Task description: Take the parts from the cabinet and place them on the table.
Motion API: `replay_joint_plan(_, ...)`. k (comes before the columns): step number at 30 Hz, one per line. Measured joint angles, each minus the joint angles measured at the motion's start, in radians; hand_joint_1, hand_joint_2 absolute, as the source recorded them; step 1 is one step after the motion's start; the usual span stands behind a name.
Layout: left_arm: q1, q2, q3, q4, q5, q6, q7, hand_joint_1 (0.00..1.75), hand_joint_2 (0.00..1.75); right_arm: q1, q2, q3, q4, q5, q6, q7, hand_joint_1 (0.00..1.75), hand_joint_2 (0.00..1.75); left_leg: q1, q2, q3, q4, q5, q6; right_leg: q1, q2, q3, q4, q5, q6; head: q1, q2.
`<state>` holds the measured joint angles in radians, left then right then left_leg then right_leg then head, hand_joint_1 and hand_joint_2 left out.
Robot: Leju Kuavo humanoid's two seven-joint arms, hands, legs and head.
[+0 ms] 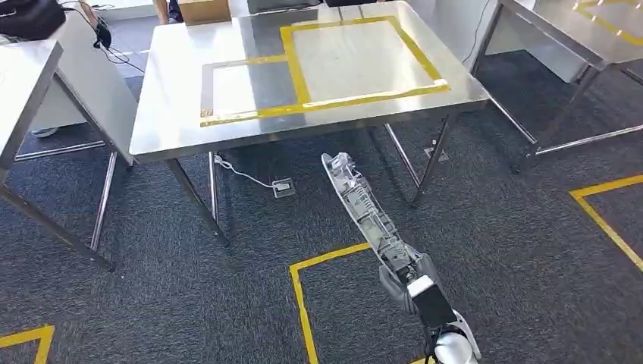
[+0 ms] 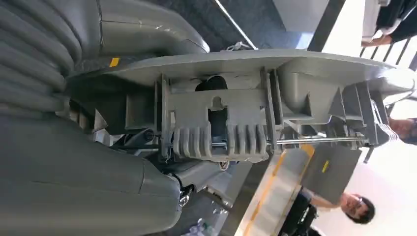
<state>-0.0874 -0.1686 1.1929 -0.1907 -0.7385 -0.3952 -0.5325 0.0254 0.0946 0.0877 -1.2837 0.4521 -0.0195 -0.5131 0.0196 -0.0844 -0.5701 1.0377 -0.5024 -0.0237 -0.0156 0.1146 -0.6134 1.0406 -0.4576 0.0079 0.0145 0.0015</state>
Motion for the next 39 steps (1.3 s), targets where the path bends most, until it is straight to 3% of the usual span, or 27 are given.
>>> replay_joint_plan(3,-0.001,-0.002,0.000,0.000,0.000,0.002,0.003,0.00,1.75,0.000,0.000,-0.015,0.000,0.001,-0.010,0.008,1.75,1.75,-0.008,0.026,0.004,-0.002,0.006,0.020,-0.008,0.027,-0.006,-0.013,0.011,0.025,0.000,0.000)
replay_joint_plan(4,-0.002,-0.006,0.000,0.001,0.001,0.002,0.003,0.00,1.75,0.003,-0.002,-0.023,0.000,-0.003,-0.017,0.008,1.75,1.75,-0.001,0.037,0.006,-0.009,0.012,0.029,-0.011,0.010,-0.007,-0.006,0.006,0.027,0.001,0.000)
replay_joint_plan(5,-0.003,-0.006,0.000,-0.001,0.003,0.003,0.002,0.00,1.75,0.000,-0.002,-0.031,0.000,-0.005,-0.022,0.009,1.75,1.75,-0.002,0.039,0.007,-0.012,0.013,0.035,-0.001,-0.047,-0.018,0.021,-0.013,0.031,0.008,0.000)
replay_joint_plan(6,-0.002,-0.006,0.000,-0.001,0.004,0.003,0.002,0.00,1.75,-0.005,-0.002,-0.035,0.000,-0.005,-0.025,0.012,1.75,1.75,-0.003,0.048,0.007,-0.012,0.013,0.037,-0.001,-0.083,-0.047,0.079,-0.049,0.036,0.015,0.000)
replay_joint_plan(8,0.004,-0.006,0.002,-0.001,0.010,0.003,0.002,0.00,1.75,-0.011,-0.003,-0.043,0.000,-0.004,-0.030,0.013,1.75,1.75,-0.007,0.069,0.006,-0.011,0.011,0.041,-0.002,-0.105,-0.126,0.244,-0.123,0.041,0.015,0.000)
replay_joint_plan(9,0.005,-0.005,0.002,-0.001,0.011,0.003,0.002,0.00,1.75,-0.010,-0.004,-0.046,0.000,-0.004,-0.033,0.013,1.75,1.75,-0.008,0.077,0.006,-0.010,0.010,0.042,-0.002,-0.107,-0.148,0.291,-0.134,0.042,0.016,0.000)
replay_joint_plan(10,0.005,-0.005,0.002,-0.001,0.012,0.003,0.002,0.00,1.75,-0.010,-0.005,-0.049,0.000,-0.003,-0.035,0.014,1.75,1.75,-0.008,0.083,0.006,-0.010,0.010,0.041,-0.003,-0.108,-0.147,0.289,-0.119,0.041,0.016,0.000)
replay_joint_plan(11,0.004,-0.005,0.002,-0.001,0.012,0.003,0.002,0.00,1.75,-0.010,-0.006,-0.052,0.000,-0.002,-0.035,0.015,1.75,1.75,-0.008,0.087,0.007,-0.009,0.009,0.040,-0.002,-0.108,-0.122,0.242,-0.087,0.040,0.016,0.000)
replay_joint_plan(13,0.002,-0.006,0.002,-0.001,0.012,0.003,-0.001,0.00,1.75,-0.012,-0.011,-0.057,0.000,0.054,-0.077,0.037,1.75,1.75,-0.008,0.092,0.011,-0.007,0.005,0.035,-0.002,-0.112,-0.021,0.061,-0.006,0.032,0.016,0.000)
replay_joint_plan(14,0.001,-0.006,0.002,-0.001,0.013,0.002,-0.003,0.00,1.75,-0.016,-0.013,-0.056,0.000,0.120,-0.121,0.061,1.75,1.75,-0.010,0.095,0.011,-0.006,0.003,0.031,0.000,-0.120,0.015,-0.010,-0.011,0.025,0.016,0.000)
replay_joint_plan(15,0.000,-0.006,0.002,-0.001,0.013,0.000,-0.005,0.00,1.75,-0.020,-0.016,-0.056,0.000,0.178,-0.154,0.084,1.75,1.75,-0.016,0.096,0.008,-0.004,0.001,0.025,0.006,-0.118,0.013,-0.012,-0.006,0.017,0.015,0.000)
replay_joint_plan(16,-0.001,-0.006,0.002,-0.001,0.013,-0.002,-0.006,0.00,1.75,-0.028,-0.027,-0.057,0.000,0.225,-0.179,0.108,1.75,1.75,-0.019,0.095,0.008,-0.003,0.001,0.024,0.004,-0.117,0.012,-0.014,-0.003,0.016,0.015,0.000)
replay_joint_plan(17,-0.001,-0.004,0.002,-0.001,0.013,-0.003,-0.006,0.00,1.75,-0.038,-0.047,-0.059,0.003,0.282,-0.198,0.139,1.75,1.75,-0.022,0.095,0.007,-0.004,-0.001,0.040,0.001,-0.117,0.012,-0.014,-0.002,0.018,0.013,0.000)
replay_joint_plan(21,-0.006,-0.004,0.002,0.000,0.008,-0.007,0.004,0.00,1.75,-0.185,-0.182,-0.052,0.105,0.598,-0.196,0.228,1.75,1.75,-0.022,0.097,0.008,-0.014,0.009,0.026,0.002,-0.113,0.008,-0.013,0.001,0.011,0.010,0.000)
replay_joint_plan(26,-0.010,-0.004,0.002,0.000,0.002,0.000,0.014,0.00,1.75,-0.420,-0.321,0.009,0.316,0.792,-0.186,0.249,1.75,1.75,-0.022,0.097,0.008,-0.017,0.014,0.018,0.002,-0.113,0.007,-0.012,0.004,0.006,0.010,0.000)
replay_joint_plan(31,-0.022,-0.004,0.002,0.000,0.002,0.007,0.015,0.00,1.75,-0.757,-0.399,0.242,0.621,1.066,-0.066,0.277,1.75,1.75,-0.022,0.097,0.007,-0.017,0.019,0.015,0.002,-0.113,0.004,-0.011,0.008,0.007,0.010,0.000)
replay_joint_plan(36,-0.020,-0.003,0.010,0.000,0.011,0.011,0.015,0.00,1.75,-0.972,-0.407,0.426,0.782,1.112,-0.022,0.289,1.75,1.75,-0.023,0.095,0.005,-0.017,0.021,0.017,0.001,-0.115,0.003,-0.011,0.009,0.008,0.009,0.000)
replay_joint_plan(39,-0.020,-0.003,0.012,0.000,0.009,0.016,0.011,0.00,1.75,-1.034,-0.407,0.492,0.831,1.112,-0.052,0.352,1.75,1.75,-0.023,0.095,0.005,-0.016,0.021,0.017,0.001,-0.115,0.003,-0.012,0.009,0.008,0.010,0.000)
